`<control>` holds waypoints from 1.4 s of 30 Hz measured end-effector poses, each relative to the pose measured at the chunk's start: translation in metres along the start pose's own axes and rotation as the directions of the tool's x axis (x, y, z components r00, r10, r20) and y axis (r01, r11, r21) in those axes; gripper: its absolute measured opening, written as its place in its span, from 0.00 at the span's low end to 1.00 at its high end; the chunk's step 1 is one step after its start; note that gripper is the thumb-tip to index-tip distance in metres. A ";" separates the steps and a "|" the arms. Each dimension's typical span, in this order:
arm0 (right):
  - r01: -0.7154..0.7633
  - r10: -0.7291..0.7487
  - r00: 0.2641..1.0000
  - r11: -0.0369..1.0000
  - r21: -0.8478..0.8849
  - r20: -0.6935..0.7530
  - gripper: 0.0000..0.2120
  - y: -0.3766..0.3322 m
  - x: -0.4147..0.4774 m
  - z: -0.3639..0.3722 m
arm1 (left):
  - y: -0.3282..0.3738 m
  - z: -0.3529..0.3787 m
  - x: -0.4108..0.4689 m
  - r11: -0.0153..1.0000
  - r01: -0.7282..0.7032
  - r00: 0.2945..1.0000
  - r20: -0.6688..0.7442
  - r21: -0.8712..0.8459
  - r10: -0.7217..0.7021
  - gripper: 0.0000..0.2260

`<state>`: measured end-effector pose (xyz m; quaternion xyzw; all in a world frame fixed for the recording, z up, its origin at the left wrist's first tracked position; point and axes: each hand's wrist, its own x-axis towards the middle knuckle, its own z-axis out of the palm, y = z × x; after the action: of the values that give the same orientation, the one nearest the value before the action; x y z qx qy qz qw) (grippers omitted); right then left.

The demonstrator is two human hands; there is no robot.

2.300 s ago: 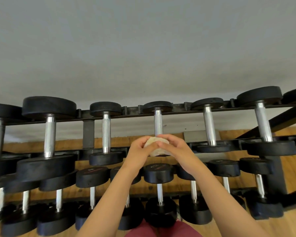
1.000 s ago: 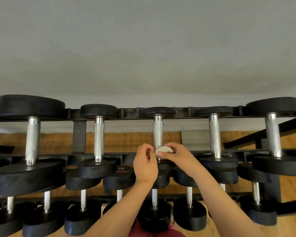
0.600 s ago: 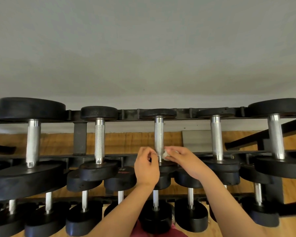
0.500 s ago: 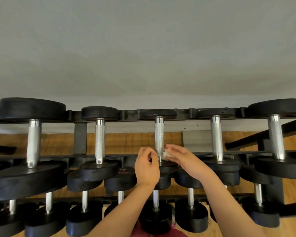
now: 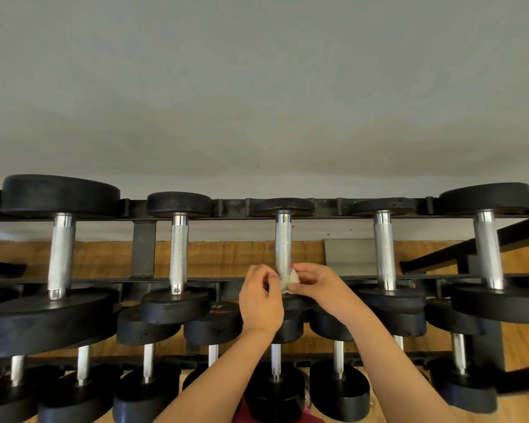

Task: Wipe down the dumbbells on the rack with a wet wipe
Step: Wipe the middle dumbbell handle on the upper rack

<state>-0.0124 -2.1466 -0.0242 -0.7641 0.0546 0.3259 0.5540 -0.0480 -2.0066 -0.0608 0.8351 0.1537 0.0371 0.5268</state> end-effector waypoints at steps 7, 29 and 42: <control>0.010 -0.022 0.998 0.978 -0.209 -0.054 0.10 -0.008 0.014 0.015 | -0.003 0.002 -0.001 0.999 0.029 0.995 -0.093 -0.020 -0.031 0.09; -0.077 0.072 0.993 0.995 -0.057 -0.093 0.23 -0.006 0.018 0.008 | 0.006 0.000 -0.003 0.992 0.099 0.994 -0.048 -0.079 -0.103 0.11; -0.042 0.072 0.981 0.985 0.167 -0.178 0.15 -0.007 0.018 0.015 | 0.010 -0.001 -0.004 0.991 0.100 0.993 -0.055 -0.092 -0.105 0.10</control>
<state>-0.0016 -2.1259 -0.0309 -0.7415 0.1539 0.2643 0.5972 -0.0498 -2.0109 -0.0514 0.8003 0.2102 0.0415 0.5600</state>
